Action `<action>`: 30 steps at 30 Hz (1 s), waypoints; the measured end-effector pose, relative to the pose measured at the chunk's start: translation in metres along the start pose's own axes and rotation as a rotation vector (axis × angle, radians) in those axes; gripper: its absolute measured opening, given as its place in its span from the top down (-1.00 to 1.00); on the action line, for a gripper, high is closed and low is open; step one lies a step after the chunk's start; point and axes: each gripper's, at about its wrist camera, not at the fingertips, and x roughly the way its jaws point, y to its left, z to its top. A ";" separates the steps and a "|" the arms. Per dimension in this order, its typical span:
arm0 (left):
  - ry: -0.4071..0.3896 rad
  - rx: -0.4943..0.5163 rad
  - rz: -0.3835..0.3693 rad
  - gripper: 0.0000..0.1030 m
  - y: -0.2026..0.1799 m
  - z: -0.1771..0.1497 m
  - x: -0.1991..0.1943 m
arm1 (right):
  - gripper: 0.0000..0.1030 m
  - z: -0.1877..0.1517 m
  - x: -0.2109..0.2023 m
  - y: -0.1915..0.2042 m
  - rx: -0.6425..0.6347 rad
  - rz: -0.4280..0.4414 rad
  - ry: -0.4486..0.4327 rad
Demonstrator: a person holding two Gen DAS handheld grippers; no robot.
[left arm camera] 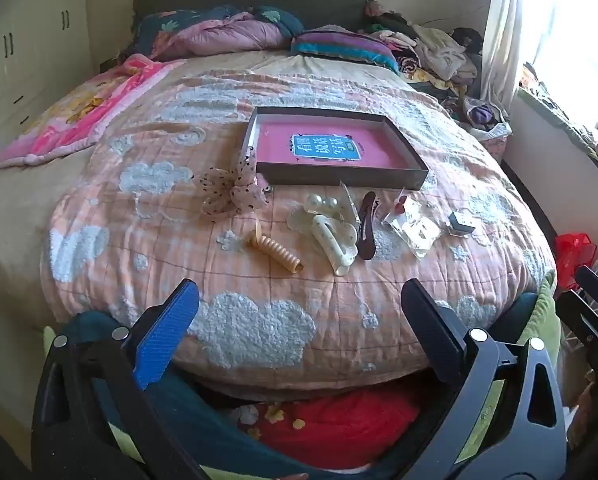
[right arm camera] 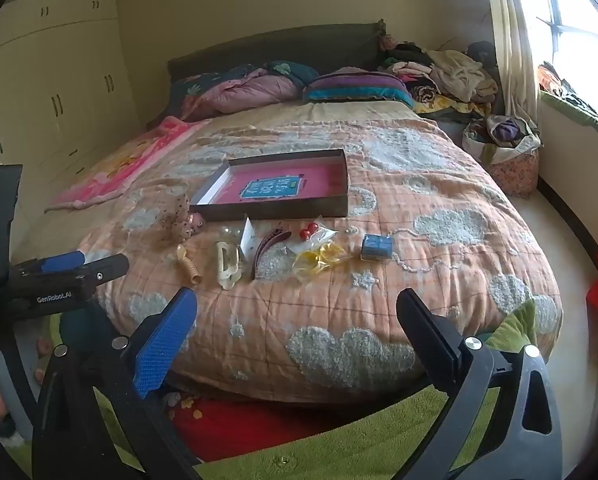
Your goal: Organize jewelry
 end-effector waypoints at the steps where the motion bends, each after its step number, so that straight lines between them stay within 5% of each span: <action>1: 0.001 -0.004 -0.005 -0.83 0.000 0.000 0.000 | -0.92 0.000 -0.001 0.001 -0.001 0.000 -0.002; 30: -0.016 0.009 -0.002 -0.83 0.003 0.014 -0.004 | -0.92 0.003 -0.015 0.009 -0.014 0.006 -0.026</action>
